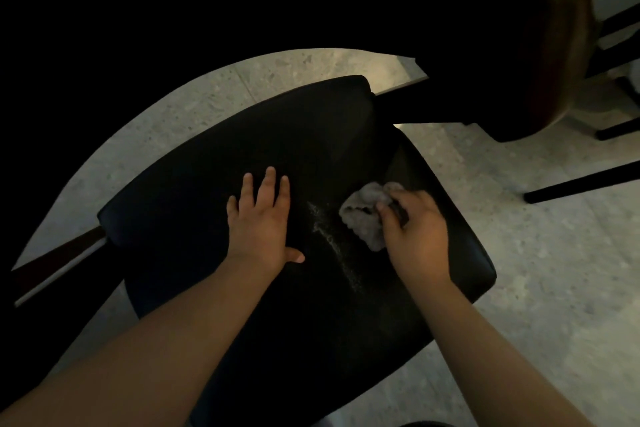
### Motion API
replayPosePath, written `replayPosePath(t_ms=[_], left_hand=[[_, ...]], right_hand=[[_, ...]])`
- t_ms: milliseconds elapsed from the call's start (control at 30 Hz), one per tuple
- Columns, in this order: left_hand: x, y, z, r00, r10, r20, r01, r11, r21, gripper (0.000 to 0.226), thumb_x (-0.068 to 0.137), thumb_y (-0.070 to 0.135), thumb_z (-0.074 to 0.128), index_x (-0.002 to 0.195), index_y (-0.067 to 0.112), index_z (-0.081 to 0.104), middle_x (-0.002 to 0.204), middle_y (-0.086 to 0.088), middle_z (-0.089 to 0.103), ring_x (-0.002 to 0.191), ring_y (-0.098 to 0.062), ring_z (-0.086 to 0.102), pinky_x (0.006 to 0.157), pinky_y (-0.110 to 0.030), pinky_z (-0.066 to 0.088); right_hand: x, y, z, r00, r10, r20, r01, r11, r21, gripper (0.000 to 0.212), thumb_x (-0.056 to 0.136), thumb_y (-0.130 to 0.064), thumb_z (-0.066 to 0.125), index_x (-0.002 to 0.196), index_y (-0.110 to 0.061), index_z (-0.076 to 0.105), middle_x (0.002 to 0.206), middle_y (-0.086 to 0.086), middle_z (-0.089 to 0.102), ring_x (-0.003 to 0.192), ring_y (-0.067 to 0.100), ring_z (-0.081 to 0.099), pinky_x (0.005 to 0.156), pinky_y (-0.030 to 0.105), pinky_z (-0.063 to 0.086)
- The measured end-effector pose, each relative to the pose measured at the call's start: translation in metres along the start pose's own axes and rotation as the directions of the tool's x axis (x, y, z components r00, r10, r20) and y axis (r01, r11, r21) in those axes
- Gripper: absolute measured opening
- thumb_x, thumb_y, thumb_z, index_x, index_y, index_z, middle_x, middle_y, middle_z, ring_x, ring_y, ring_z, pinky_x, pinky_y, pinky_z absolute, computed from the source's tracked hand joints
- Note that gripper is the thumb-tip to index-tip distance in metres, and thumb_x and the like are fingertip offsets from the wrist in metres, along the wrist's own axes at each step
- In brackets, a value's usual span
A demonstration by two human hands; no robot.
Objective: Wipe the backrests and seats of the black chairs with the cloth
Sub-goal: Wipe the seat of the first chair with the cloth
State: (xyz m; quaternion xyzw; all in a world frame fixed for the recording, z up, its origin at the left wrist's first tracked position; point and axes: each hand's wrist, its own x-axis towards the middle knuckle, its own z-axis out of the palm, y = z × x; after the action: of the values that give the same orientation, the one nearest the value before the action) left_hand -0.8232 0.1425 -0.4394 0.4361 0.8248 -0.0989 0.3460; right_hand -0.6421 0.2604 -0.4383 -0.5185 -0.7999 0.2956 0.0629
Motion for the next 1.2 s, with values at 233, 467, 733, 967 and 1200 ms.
replayPosePath(t_ms=[233,467,733,967,1200], left_hand=[[0.003,0.004,0.004,0.999,-0.036,-0.001,0.036,0.998,0.059,0.130,0.069,0.055,0.079,0.154,0.020,-0.013,0.160,-0.008,-0.022,0.147,-0.037,-0.015,0.119,-0.057,0.009],[0.003,0.004,0.004,1.000,-0.022,-0.010,0.022,0.997,0.078,0.129,0.070,0.058,0.077,0.154,0.020,-0.014,0.159,-0.008,-0.022,0.147,-0.038,-0.015,0.119,-0.057,0.009],[0.002,0.005,0.004,1.000,-0.030,-0.004,0.030,0.994,0.103,0.129,0.071,0.058,0.076,0.154,0.019,-0.014,0.159,-0.009,-0.023,0.147,-0.038,-0.014,0.119,-0.057,0.009],[0.003,0.006,0.005,0.999,-0.041,-0.007,0.041,0.992,0.116,0.130,0.070,0.058,0.077,0.153,0.019,-0.015,0.159,-0.010,-0.023,0.147,-0.038,-0.014,0.119,-0.057,0.011],[0.002,0.005,0.005,0.999,-0.034,-0.016,0.036,0.992,0.122,0.131,0.068,0.058,0.078,0.154,0.018,-0.013,0.160,-0.010,-0.022,0.148,-0.038,-0.013,0.119,-0.056,0.010]], right_hand=[[0.068,0.022,-0.006,0.969,0.182,-0.168,-0.193,0.980,-0.047,0.034,0.099,-0.022,0.053,0.131,-0.013,0.057,0.122,0.012,0.053,0.096,0.021,0.056,0.076,0.023,0.034],[-0.015,0.007,0.006,0.993,0.110,0.032,-0.109,0.994,-0.021,0.030,0.096,-0.025,0.058,0.125,-0.019,0.060,0.113,0.001,0.054,0.090,0.007,0.051,0.070,0.008,0.036],[0.039,0.029,-0.017,0.969,0.180,-0.170,-0.186,0.982,-0.019,0.033,0.097,-0.023,0.056,0.128,-0.012,0.059,0.118,0.013,0.055,0.096,0.023,0.055,0.079,0.022,0.035],[0.001,0.025,-0.008,0.988,0.149,-0.044,-0.149,0.989,-0.002,0.030,0.095,-0.023,0.059,0.124,-0.016,0.061,0.110,0.001,0.054,0.094,0.010,0.050,0.081,0.020,0.034],[-0.037,0.023,-0.015,0.992,0.124,0.014,-0.125,0.990,0.068,0.025,0.092,-0.026,0.063,0.116,-0.020,0.067,0.101,-0.004,0.055,0.083,0.000,0.047,0.071,0.005,0.032]])
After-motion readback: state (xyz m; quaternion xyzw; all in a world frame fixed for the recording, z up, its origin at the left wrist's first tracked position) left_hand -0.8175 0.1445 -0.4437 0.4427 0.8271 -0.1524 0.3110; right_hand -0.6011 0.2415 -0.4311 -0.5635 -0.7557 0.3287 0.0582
